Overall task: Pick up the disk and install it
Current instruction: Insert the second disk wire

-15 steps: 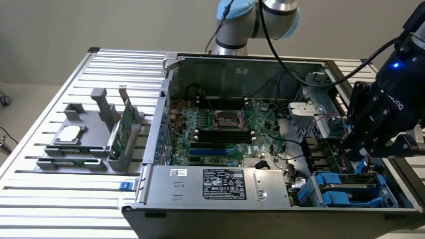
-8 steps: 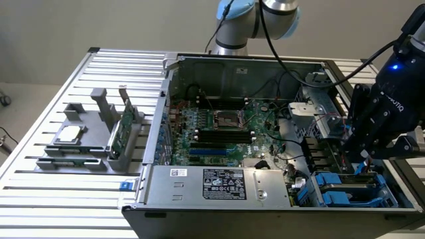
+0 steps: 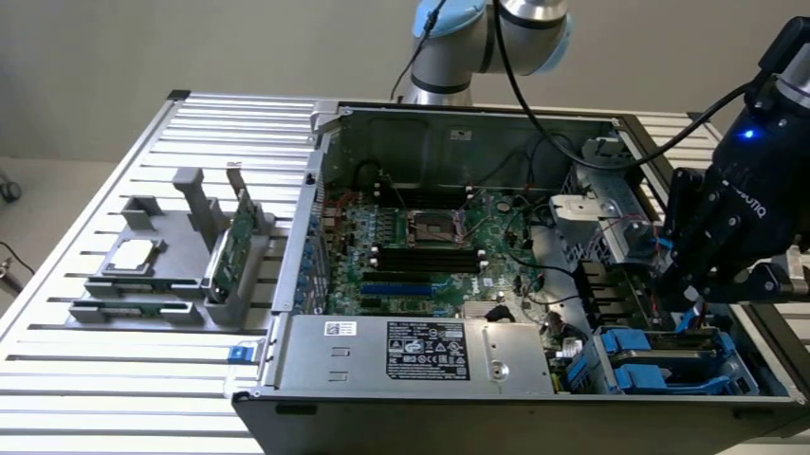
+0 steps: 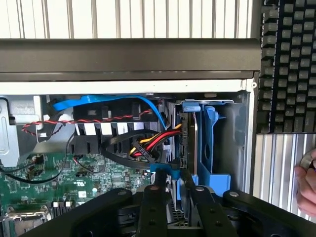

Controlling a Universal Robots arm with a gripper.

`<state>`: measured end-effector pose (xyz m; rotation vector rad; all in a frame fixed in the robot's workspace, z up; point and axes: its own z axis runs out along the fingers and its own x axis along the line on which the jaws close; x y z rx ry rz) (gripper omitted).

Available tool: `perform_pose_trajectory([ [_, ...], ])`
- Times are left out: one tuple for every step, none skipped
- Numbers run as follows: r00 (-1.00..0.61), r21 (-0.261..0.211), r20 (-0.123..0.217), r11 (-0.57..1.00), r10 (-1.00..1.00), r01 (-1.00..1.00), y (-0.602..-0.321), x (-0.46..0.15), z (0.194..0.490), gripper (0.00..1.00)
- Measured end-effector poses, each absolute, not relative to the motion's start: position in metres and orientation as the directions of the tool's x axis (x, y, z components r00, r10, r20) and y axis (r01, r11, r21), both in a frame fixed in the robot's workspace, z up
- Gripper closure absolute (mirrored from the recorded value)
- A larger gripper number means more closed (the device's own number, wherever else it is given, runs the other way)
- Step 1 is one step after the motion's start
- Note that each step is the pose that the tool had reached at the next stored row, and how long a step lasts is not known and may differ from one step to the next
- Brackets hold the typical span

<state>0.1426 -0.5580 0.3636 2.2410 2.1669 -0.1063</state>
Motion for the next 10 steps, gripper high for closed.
perform_pose_trajectory([
  [0.033,-0.031,-0.066,-0.035,0.997,0.999,-0.5579,0.1426,0.3633,0.78],
  [0.033,-0.031,-0.066,-0.035,0.997,0.999,-0.5578,0.1426,0.3631,0.78],
  [0.033,-0.031,-0.066,-0.035,0.997,0.999,-0.5578,0.1426,0.363,0.78],
  [0.033,-0.031,-0.067,-0.035,0.997,0.999,-0.5578,0.1426,0.3628,0.8],
  [0.033,-0.031,-0.067,-0.035,0.997,0.999,-0.5578,0.1426,0.3627,0.8],
  [0.033,-0.031,-0.067,-0.035,0.997,0.999,-0.5578,0.1426,0.3626,0.84],
  [0.033,-0.031,-0.067,-0.035,0.997,0.999,-0.5578,0.1427,0.3625,0.84],
  [0.033,-0.031,-0.066,-0.035,0.997,0.999,-0.5578,0.1426,0.3624,0.84],
  [0.033,-0.031,-0.066,-0.035,0.997,0.999,-0.5578,0.1426,0.3624,0.84],
  [0.033,-0.031,-0.066,-0.035,0.997,0.999,-0.5578,0.1427,0.3624,0.84],
])
